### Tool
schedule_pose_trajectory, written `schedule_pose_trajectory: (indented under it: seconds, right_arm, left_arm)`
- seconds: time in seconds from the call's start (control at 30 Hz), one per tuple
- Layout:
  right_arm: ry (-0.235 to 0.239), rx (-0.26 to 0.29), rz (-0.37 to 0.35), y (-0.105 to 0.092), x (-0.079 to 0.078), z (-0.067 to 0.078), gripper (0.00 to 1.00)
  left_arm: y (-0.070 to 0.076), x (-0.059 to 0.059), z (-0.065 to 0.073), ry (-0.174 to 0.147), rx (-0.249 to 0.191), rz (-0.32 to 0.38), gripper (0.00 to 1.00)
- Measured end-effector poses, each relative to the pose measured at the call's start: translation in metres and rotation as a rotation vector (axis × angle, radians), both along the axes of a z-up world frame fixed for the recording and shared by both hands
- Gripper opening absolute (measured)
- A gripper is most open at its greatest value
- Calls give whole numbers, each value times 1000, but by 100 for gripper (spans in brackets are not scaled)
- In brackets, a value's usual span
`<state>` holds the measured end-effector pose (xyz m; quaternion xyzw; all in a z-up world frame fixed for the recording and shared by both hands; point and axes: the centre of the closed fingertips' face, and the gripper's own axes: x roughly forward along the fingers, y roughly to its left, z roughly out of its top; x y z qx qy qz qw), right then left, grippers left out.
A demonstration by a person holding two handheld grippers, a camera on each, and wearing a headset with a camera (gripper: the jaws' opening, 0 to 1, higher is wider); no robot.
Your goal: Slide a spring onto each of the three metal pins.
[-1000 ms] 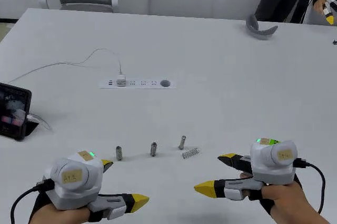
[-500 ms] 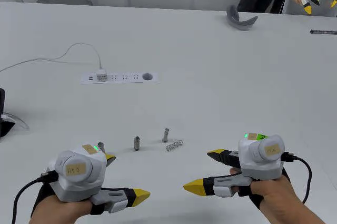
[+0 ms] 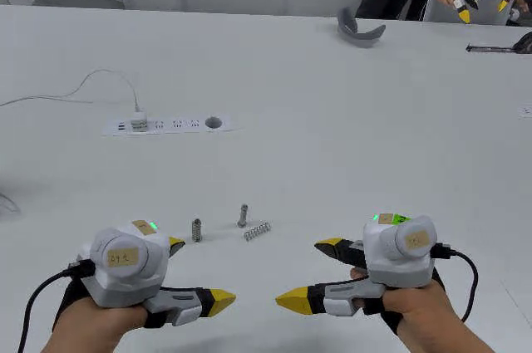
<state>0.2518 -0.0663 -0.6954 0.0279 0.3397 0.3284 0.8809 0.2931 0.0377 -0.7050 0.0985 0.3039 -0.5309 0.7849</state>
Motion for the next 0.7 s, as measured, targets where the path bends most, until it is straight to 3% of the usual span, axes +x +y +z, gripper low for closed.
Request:
schedule_pose_trajectory:
  seconds: [0.27, 0.7]
  right_arm:
    - [-5, 6, -16, -6, -3, 6, 81]
    - [-6, 7, -36, -14, -9, 11, 81]
  left_arm:
    - [-19, 9, -4, 7, 0, -16, 71]
    - [-56, 23, -19, -11, 33, -76, 62]
